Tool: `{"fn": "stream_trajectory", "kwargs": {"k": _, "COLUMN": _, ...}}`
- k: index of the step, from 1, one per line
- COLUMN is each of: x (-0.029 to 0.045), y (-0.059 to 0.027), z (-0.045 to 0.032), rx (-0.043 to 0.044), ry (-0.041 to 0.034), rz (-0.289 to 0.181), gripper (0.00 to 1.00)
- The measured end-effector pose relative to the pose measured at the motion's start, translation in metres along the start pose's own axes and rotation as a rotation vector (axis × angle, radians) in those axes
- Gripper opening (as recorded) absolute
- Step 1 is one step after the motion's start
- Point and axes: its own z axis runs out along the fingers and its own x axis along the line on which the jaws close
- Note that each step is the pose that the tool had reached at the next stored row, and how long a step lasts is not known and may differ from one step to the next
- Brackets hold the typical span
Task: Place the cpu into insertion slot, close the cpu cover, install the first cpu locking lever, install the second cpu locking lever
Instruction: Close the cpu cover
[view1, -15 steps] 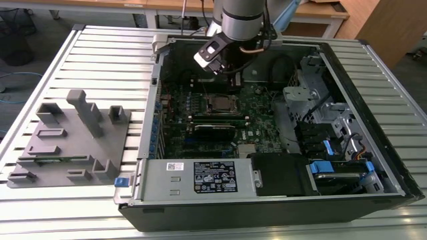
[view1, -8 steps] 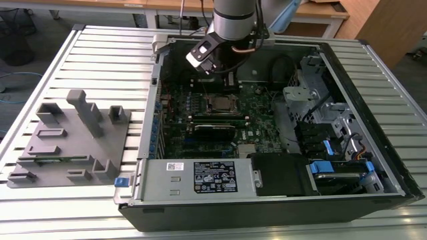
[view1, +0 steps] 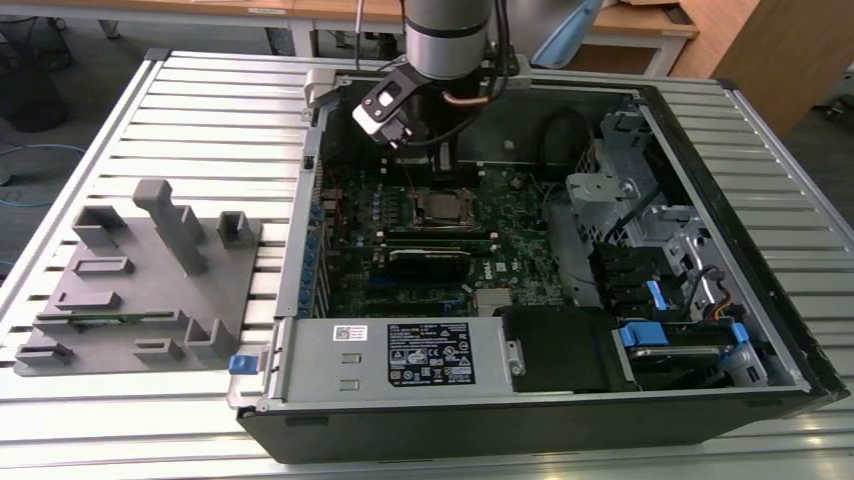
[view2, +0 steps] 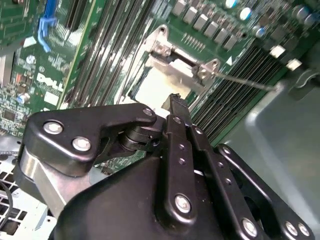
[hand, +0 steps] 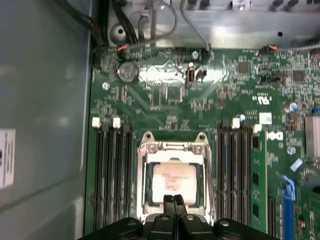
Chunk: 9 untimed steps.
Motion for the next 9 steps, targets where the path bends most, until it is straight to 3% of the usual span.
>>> {"fn": "stream_trajectory", "kwargs": {"k": 9, "x": 0.0014, "y": -0.0185, "z": -0.001, "rx": -0.0088, "ry": -0.0024, "rz": 0.0, "gripper": 0.11}}
